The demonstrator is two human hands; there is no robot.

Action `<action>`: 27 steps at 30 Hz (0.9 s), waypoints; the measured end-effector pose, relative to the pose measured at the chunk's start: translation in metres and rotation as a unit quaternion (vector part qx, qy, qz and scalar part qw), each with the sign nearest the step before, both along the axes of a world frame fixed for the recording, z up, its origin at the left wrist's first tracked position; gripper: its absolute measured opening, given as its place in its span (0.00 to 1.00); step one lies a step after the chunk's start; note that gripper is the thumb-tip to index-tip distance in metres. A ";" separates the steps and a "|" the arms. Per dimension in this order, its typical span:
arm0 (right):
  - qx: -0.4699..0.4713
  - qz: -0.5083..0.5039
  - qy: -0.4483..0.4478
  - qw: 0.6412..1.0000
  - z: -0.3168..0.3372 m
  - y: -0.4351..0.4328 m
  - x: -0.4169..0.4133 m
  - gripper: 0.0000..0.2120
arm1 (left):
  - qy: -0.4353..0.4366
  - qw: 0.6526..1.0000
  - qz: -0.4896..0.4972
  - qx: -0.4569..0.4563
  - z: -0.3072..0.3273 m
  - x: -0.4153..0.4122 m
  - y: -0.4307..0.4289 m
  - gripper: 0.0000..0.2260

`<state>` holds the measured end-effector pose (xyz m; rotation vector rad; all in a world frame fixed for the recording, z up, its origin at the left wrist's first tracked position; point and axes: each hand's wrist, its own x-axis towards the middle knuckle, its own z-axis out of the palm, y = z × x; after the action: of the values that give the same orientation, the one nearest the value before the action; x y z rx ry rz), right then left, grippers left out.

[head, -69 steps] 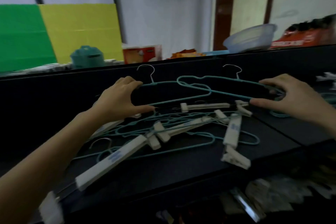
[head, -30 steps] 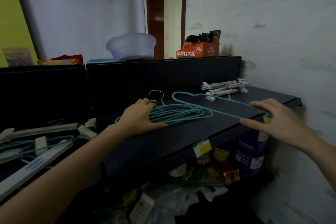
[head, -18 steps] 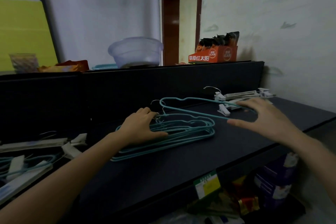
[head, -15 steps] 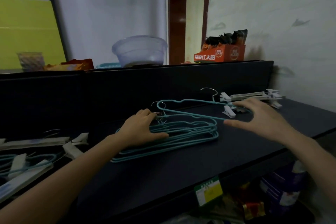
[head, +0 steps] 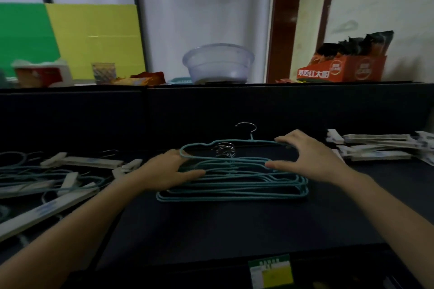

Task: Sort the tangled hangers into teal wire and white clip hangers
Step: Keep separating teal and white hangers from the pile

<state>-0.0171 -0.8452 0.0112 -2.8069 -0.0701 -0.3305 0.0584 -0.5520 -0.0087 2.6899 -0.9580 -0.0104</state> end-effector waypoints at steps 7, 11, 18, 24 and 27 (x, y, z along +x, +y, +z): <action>-0.012 0.077 0.038 0.996 -0.016 0.029 0.023 0.47 | -0.121 0.976 0.181 0.029 0.002 -0.022 0.059 0.12; -0.054 0.109 0.105 0.987 -0.021 0.036 0.025 0.43 | -0.138 0.965 0.221 0.010 0.001 -0.042 0.074 0.11; -0.114 0.176 -0.039 0.977 -0.016 0.076 0.005 0.29 | -0.139 0.949 0.284 0.010 -0.009 -0.084 0.095 0.11; -0.124 0.263 -0.039 0.956 -0.015 0.140 -0.013 0.22 | -0.180 0.930 0.320 0.001 -0.020 -0.135 0.124 0.11; -0.117 0.287 -0.046 0.950 -0.018 0.176 -0.017 0.21 | -0.197 0.917 0.348 -0.005 -0.024 -0.157 0.151 0.11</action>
<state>-0.0340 -0.6694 -0.0068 -2.8265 -0.9810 -0.3216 -0.0989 -0.4007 -0.0325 2.9166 -0.0239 0.6959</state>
